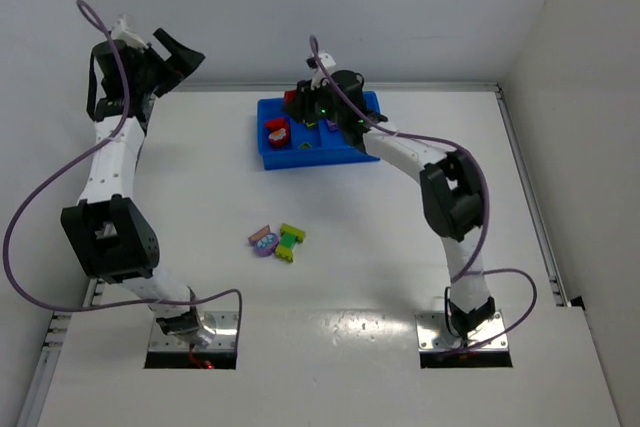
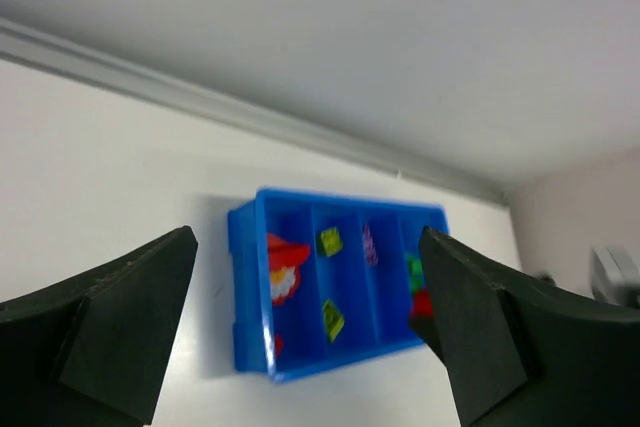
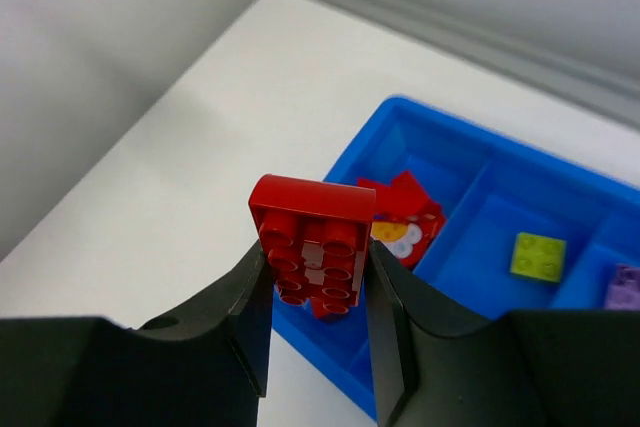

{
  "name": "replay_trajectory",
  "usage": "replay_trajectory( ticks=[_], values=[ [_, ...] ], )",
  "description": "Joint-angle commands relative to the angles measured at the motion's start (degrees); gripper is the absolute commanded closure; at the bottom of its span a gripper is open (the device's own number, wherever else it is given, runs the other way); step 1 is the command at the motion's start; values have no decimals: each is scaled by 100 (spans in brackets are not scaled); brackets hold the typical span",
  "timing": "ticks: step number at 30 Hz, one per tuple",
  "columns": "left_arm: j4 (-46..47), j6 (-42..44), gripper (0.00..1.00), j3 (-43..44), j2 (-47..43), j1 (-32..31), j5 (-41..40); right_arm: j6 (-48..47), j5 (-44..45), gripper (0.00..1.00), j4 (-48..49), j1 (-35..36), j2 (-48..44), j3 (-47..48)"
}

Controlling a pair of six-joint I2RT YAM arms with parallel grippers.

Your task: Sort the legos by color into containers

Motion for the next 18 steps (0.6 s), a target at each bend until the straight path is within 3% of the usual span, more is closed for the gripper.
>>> replay_trajectory(
  ticks=[1,4,9,13,14,16,17,18],
  values=[
    [-1120,1382,0,330,-209,-227,639,274,-294,100,-3,166,553,815],
    [-1762,1883,0,331,-209,-227,754,274,-224,100,-224,167,1116,1334],
    [-1983,2288,0,-37,-630,-174,798,143,-276,98,-425,167,1573,1766],
    [-2097,2481,0,-196,-718,-174,798,81,-452,71,-567,167,1802,1960],
    [-2098,2482,0,-248,-718,-174,850,81,-504,53,-619,219,1802,1960],
    [-2211,2543,0,-301,-718,-174,903,28,-505,37,-681,220,1802,2013],
    [-2212,2682,0,-302,-718,-227,851,28,-583,22,-681,220,1802,2013],
    [-2212,2745,0,-363,-779,-297,798,28,-584,18,-681,220,1707,1943]
  ],
)
